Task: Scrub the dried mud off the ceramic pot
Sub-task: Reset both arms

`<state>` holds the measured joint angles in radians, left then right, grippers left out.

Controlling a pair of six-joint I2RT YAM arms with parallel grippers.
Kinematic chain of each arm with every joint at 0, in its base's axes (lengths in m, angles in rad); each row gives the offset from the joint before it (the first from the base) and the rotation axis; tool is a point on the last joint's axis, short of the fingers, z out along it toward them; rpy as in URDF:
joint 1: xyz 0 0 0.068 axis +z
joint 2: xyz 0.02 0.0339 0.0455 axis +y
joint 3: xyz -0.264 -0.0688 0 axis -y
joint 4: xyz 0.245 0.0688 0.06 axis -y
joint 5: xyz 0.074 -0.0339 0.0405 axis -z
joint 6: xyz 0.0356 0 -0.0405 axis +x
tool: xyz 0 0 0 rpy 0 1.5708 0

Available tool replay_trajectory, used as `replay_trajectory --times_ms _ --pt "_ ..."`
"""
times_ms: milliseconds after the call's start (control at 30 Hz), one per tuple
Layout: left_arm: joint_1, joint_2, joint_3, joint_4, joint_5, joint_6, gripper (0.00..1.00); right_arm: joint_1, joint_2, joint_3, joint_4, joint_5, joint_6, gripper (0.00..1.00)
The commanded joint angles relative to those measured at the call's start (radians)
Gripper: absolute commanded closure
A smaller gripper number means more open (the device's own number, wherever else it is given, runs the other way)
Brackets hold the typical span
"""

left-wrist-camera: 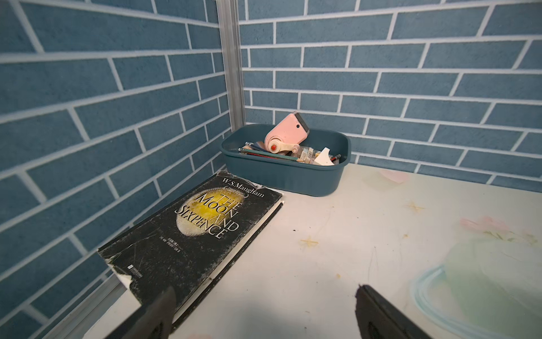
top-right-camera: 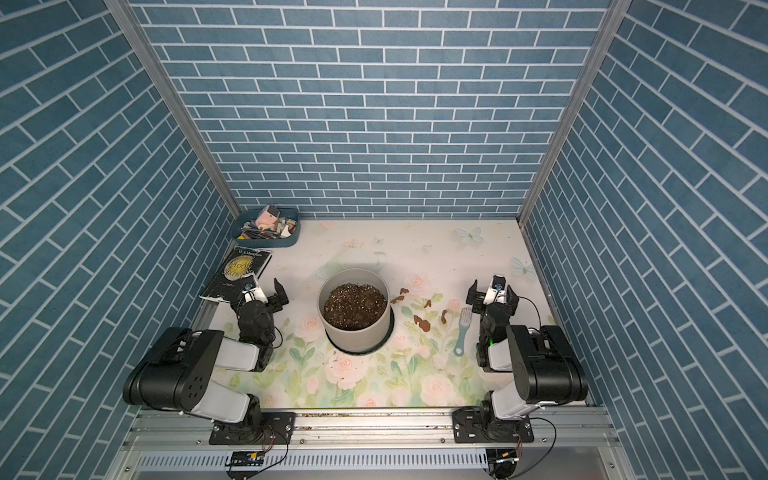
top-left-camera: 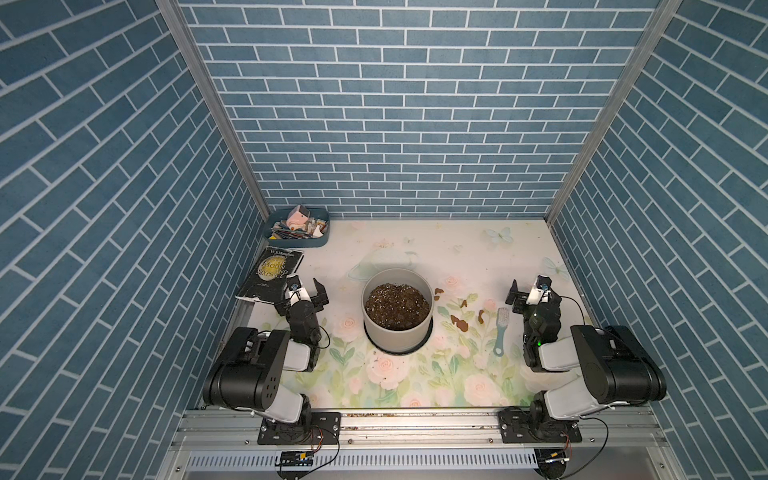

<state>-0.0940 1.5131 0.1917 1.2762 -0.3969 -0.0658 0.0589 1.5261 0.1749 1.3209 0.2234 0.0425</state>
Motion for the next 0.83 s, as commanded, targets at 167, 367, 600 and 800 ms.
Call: replay_trajectory --times_ms 167,367,600,800 --pt "0.007 -0.004 -0.006 0.053 0.028 0.007 0.0 0.005 0.0 0.013 0.018 -0.016 -0.041 0.0" --pt "0.006 -0.002 -0.005 0.052 0.03 0.008 0.0 0.006 0.001 0.015 0.018 -0.017 -0.041 0.0" --pt "0.006 -0.001 -0.006 0.054 0.03 0.008 0.0 0.006 0.0 0.017 0.012 -0.018 -0.041 0.0" --pt "0.006 -0.003 -0.006 0.054 0.03 0.007 0.0 0.006 0.002 0.013 0.02 -0.021 -0.042 0.0"
